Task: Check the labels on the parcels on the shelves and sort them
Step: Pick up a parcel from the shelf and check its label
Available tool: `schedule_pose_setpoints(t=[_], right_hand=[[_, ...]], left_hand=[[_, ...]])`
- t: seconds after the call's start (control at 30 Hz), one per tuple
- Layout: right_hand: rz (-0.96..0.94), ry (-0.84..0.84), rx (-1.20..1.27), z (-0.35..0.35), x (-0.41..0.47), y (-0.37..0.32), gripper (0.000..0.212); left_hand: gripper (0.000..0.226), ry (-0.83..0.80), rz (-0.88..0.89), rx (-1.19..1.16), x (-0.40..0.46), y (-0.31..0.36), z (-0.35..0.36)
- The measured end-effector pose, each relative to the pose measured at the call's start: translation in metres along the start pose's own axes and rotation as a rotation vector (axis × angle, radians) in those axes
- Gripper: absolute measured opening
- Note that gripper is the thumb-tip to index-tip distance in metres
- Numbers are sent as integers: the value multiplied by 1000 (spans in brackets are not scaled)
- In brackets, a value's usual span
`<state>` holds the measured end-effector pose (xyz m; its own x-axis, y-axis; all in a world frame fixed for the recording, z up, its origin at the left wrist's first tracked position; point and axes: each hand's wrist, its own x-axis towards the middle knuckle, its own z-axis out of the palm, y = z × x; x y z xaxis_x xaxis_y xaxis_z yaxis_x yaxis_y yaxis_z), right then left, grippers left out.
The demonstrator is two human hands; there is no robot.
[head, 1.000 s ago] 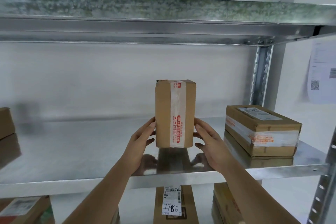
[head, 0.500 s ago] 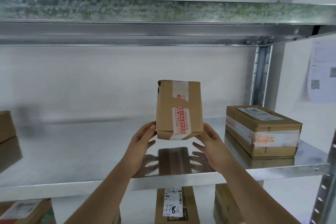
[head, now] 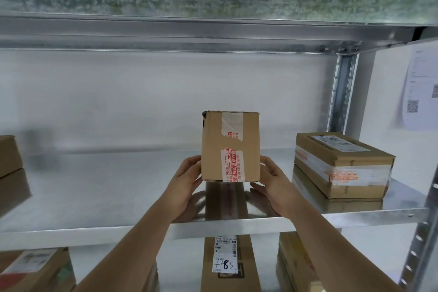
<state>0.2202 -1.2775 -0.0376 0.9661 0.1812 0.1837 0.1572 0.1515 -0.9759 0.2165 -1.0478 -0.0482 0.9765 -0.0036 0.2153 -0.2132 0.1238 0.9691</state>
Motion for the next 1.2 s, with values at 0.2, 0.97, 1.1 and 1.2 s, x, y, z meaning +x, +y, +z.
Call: schedule_pose_setpoints(t=[0.2,0.97,1.1,1.2], right_hand=[[-11,-23,20,-1,-1,0,24],[-77,29,22,-4,-3,-2,41],[-90,44,-13,-2,-4,-1,37],[-101,45,-64,-1,-6,-3,34]], left_hand=[[29,-6,-8,-5,0,1,0],[31,11,123,26,-7,10,5],[33,6,147,109,-10,15,11],[34,16,160,166,-12,16,12]])
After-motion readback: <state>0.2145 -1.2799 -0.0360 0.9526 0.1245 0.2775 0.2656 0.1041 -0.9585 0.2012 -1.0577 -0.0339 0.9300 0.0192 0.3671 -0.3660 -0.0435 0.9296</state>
